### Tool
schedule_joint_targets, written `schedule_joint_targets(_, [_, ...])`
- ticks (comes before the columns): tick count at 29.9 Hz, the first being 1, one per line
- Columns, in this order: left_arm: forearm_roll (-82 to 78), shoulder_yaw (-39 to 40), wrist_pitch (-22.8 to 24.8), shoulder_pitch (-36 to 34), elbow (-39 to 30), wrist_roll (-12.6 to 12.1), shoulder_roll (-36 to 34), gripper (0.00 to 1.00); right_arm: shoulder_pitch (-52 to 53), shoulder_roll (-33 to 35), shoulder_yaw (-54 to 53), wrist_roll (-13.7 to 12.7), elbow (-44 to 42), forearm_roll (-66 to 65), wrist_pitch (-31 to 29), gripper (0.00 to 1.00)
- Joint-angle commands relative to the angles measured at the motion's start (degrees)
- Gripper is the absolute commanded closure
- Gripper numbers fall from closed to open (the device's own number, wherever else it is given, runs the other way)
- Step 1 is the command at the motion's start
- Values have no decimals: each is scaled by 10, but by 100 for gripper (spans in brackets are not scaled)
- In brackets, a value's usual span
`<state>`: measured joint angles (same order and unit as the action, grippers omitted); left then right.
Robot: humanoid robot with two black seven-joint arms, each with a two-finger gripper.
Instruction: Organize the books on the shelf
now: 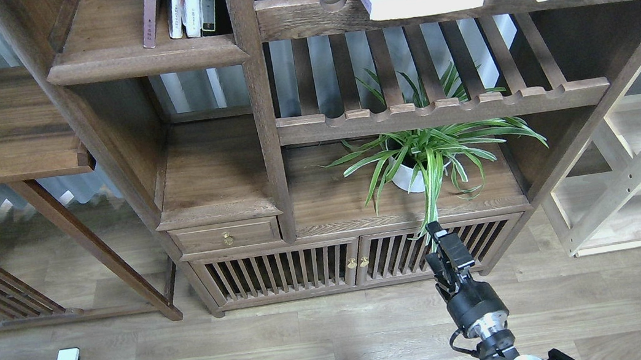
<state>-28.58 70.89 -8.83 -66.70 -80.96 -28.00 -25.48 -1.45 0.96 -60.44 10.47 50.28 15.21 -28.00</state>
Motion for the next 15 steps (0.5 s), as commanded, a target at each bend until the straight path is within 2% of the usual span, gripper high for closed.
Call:
schedule_joint_targets(1, [-1, 20, 0, 23, -24, 0, -5, 23, 5, 4, 1, -3, 2, -13, 0, 1])
schedule_joint_targets(4, [-5, 21, -1, 30, -26, 0, -11, 7, 17, 4, 0, -4, 3, -11, 0, 1])
schedule_joint_targets(6, [-5, 22, -1, 32, -26, 0, -12, 3, 27, 3, -4, -3, 4, -10, 0, 1])
schedule_joint_targets(15, [-6, 55, -28, 35, -16, 0, -19, 2, 30, -1, 0, -5, 27, -10, 0, 1])
